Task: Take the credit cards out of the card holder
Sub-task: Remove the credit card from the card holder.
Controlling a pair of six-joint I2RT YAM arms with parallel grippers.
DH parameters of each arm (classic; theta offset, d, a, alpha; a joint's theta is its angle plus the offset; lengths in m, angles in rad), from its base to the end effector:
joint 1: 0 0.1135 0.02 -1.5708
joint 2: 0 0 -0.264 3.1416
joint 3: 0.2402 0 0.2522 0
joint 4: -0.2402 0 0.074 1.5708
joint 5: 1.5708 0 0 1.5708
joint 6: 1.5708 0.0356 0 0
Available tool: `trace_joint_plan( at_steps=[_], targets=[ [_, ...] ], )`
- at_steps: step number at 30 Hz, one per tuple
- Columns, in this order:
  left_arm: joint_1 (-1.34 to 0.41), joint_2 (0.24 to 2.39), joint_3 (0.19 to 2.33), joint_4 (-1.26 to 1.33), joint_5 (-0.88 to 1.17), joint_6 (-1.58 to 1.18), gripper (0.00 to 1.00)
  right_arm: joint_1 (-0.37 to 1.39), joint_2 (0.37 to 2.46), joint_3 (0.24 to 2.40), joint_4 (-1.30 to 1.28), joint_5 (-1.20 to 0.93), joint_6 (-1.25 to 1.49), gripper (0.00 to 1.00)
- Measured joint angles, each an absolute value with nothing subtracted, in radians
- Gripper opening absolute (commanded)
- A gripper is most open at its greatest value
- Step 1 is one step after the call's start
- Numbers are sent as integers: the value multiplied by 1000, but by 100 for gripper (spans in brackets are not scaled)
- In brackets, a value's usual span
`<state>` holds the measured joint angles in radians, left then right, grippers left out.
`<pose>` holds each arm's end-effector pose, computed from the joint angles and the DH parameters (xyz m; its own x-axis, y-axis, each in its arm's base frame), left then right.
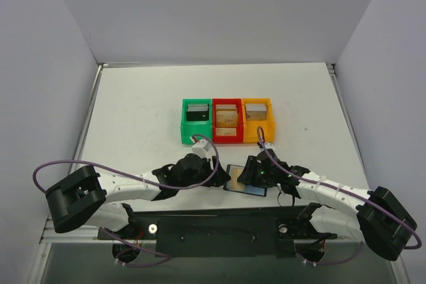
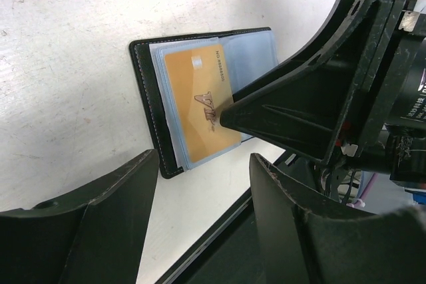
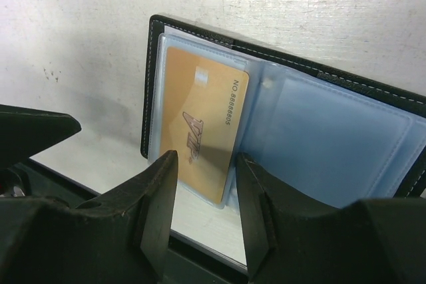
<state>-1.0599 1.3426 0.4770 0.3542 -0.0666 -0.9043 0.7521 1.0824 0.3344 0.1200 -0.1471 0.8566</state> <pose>0.1293 -0.2259 0.1694 -0.8097 -0.1593 -0.5647 0.3325 0.6685 -0.6653 0.1461 0.1438 0.1598 -0.8571 0.2217 -0.4650 -0.1752 0.7234 0.6679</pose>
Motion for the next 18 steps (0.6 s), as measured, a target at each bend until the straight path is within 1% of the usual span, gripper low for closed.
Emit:
trace_joint_plan(
  at_steps=[5,9,15,18],
  targets=[
    [-1057,1349,480,361,-54,-902,63,750,1077,330,126,-146,865,38],
    [-1056,1421,513,405,-10,-905,60,740,1033,296,131,-147,868,41],
    [-1054,1552,524,520,65,-934,60,726,1010,284,132,-147,867,41],
    [-1053,1582,524,551,85,-947,60,723,990,271,133,-148,867,41]
  ],
)
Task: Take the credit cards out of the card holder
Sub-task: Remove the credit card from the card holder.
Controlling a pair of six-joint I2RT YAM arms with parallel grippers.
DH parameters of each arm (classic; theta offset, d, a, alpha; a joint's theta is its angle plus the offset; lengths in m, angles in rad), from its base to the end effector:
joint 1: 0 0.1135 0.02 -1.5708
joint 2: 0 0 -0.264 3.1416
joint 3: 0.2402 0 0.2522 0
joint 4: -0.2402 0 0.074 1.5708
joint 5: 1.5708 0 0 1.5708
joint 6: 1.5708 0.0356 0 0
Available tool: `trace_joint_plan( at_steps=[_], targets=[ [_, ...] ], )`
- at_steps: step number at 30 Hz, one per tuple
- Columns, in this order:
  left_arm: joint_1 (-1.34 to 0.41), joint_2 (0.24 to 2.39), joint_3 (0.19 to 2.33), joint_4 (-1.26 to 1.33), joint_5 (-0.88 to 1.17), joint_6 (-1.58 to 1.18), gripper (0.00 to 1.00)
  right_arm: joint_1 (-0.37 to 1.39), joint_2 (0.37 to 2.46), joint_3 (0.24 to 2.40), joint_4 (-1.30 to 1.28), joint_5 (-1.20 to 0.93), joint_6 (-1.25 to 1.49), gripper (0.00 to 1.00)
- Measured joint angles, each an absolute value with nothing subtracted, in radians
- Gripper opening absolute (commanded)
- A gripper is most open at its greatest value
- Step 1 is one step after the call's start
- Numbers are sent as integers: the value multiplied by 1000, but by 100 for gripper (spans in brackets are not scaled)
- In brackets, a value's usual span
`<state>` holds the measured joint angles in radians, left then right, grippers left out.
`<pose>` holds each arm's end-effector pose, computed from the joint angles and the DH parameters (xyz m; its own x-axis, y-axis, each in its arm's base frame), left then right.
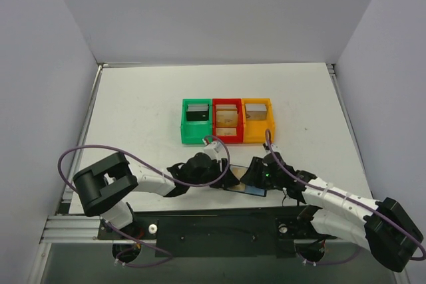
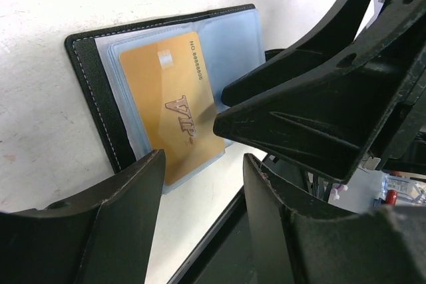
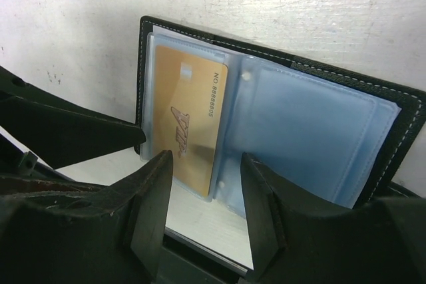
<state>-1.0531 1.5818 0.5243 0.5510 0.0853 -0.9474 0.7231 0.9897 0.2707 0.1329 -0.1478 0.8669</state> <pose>0.1415 -0.2545 0.1404 -0.8730 -0.1017 -0.4769 0.3321 0.5923 -0.7341 0.1389 0.1296 0.1576 -0.8375 0.2666 -0.4771 -0.1670 0.7064 0.6878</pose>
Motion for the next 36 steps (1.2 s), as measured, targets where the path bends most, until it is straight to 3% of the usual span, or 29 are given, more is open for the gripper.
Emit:
trace_joint_plan(
  at_steps=[28,36],
  targets=[
    [-1037,1667,555,588,84,-983,56,699,950,236,184,-172,867,41],
    [-1037,1684,558,604,86,-990,52,691,955,224,208,-177,868,34]
  ],
)
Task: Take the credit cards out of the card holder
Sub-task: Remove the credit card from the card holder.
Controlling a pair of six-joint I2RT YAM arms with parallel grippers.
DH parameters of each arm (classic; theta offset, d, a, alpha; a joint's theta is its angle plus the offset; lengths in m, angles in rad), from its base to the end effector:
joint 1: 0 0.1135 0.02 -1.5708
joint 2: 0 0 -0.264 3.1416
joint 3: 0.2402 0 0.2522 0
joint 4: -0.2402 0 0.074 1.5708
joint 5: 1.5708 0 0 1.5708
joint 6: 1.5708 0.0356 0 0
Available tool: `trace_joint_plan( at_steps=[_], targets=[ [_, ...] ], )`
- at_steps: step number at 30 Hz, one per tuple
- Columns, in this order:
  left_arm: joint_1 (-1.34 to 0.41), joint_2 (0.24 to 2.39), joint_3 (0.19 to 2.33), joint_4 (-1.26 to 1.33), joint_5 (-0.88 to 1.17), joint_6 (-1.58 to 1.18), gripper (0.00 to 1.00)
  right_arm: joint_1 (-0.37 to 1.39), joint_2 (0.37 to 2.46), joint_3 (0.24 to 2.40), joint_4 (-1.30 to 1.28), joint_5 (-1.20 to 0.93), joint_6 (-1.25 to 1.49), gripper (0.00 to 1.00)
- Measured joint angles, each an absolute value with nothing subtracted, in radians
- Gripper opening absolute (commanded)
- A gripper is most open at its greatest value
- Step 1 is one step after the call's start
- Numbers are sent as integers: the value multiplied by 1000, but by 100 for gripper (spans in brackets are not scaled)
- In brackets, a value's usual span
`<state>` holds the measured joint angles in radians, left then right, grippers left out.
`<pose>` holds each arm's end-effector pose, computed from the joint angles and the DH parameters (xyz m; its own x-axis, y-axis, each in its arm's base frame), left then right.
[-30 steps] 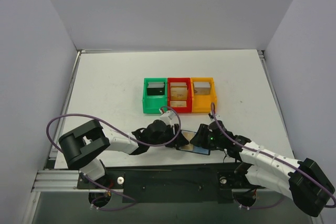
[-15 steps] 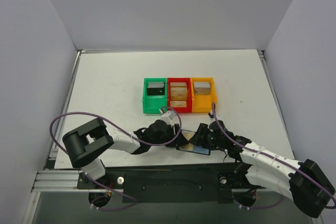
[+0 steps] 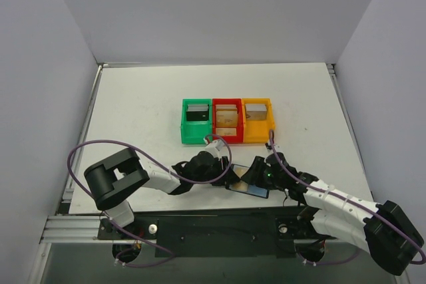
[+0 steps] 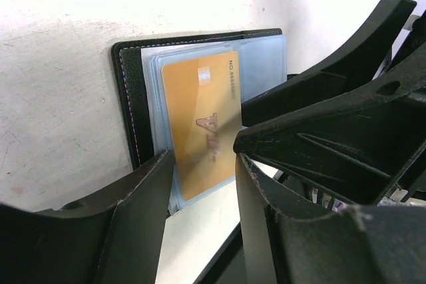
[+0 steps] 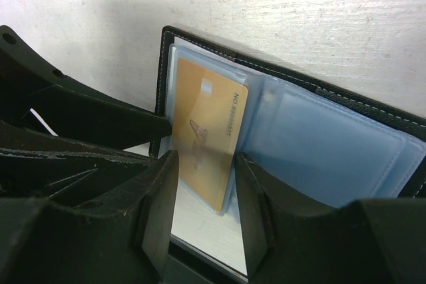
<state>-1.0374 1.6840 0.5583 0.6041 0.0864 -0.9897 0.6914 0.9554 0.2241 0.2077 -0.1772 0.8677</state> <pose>0.1521 -0.2636 0.1260 -0.8879 -0.1340 -0.4400 0.2800 0.6013 -0.7483 0.1381 0.1224 0.1556 -0.8175 0.2981 -0.4927 -0.1880 0.6706 0.7176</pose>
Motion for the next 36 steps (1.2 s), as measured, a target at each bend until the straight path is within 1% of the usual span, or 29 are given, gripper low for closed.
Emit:
trace_joint_plan(
  at_steps=[2,8,11,15,19,20,24,31,36],
  targets=[
    [-1037,1686,558,606,86,-992,51,686,955,222,210,-179,867,32],
    [-1037,1689,558,606,83,-1000,48,679,931,204,218,-184,873,31],
    [-1036,1692,558,606,80,-1008,45,673,914,189,227,-189,883,31],
    [-1035,1697,558,602,73,-1013,38,668,892,175,229,-192,894,31],
    [-1034,1697,558,590,60,-1016,28,657,864,164,232,-197,906,31],
    [-1034,1697,558,585,56,-1016,24,654,855,160,235,-199,910,30],
    [-1034,1697,558,569,41,-1018,18,638,820,143,244,-203,923,30],
    [-1034,1700,559,562,33,-1027,12,620,809,120,251,-218,935,30],
    [-1034,1702,563,559,31,-1034,10,614,823,99,285,-234,947,30]
  ],
)
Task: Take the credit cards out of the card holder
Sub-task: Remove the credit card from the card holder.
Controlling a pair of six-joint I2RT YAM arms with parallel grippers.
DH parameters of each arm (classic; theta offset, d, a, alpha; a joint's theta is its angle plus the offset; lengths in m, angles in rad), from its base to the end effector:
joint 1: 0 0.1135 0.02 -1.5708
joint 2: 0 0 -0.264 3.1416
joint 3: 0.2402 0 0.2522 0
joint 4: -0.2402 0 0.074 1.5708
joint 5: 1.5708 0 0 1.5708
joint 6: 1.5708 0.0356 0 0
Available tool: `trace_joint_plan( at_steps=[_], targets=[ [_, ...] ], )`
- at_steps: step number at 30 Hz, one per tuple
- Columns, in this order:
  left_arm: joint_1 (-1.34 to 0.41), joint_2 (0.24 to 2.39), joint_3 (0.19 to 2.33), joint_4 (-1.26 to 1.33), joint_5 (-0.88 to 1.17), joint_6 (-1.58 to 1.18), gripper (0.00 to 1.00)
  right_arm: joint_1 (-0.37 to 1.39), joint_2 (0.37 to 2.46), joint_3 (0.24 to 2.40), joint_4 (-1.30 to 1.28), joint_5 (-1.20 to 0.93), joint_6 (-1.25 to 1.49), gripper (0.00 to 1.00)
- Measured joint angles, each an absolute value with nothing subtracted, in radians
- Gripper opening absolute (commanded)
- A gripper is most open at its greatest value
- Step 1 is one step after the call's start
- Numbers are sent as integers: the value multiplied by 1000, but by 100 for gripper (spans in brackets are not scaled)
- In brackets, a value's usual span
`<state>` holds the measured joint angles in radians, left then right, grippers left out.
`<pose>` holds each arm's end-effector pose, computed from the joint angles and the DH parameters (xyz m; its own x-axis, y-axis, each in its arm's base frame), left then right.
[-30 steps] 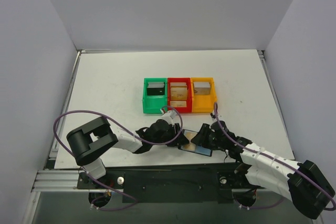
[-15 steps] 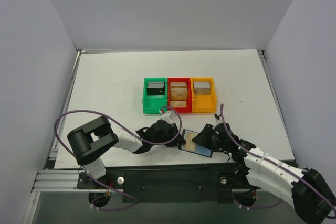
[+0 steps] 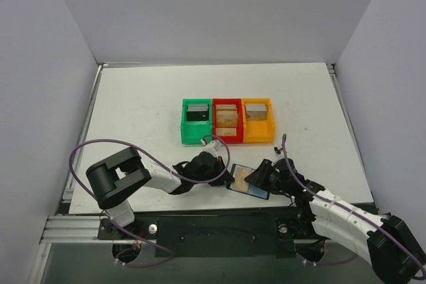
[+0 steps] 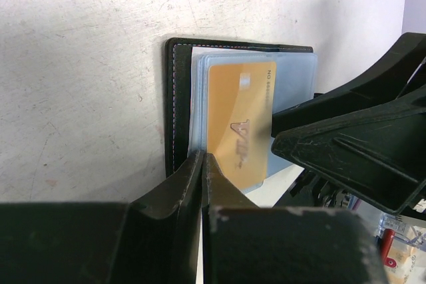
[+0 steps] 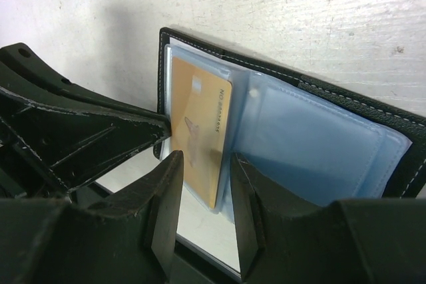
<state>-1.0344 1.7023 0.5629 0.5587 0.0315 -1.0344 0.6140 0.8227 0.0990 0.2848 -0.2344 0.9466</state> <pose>0.1540 -0.2612 0.1177 -0.8933 -0.1786 -0.4124 0.2050 0.6548 -0.7275 0.1277 0.1001 0.1436 -0.7971 0.4037 -0.4490 -0.1461 0.5925 0.7922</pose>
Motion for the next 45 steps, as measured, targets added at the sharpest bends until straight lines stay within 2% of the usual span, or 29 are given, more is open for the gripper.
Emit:
trace_joint_plan(
  at_steps=[19,27,37,45],
  targets=[
    [-1035,1702,564,558,32,-1037,8,614,815,84,319,-245,966,30],
    [-1034,1703,564,558,31,-1039,7,602,841,62,368,-250,974,23],
    [-1034,1704,564,558,31,-1043,6,588,825,49,377,-250,980,8],
    [-1034,1704,564,558,31,-1044,5,582,818,46,376,-251,980,7]
  ],
)
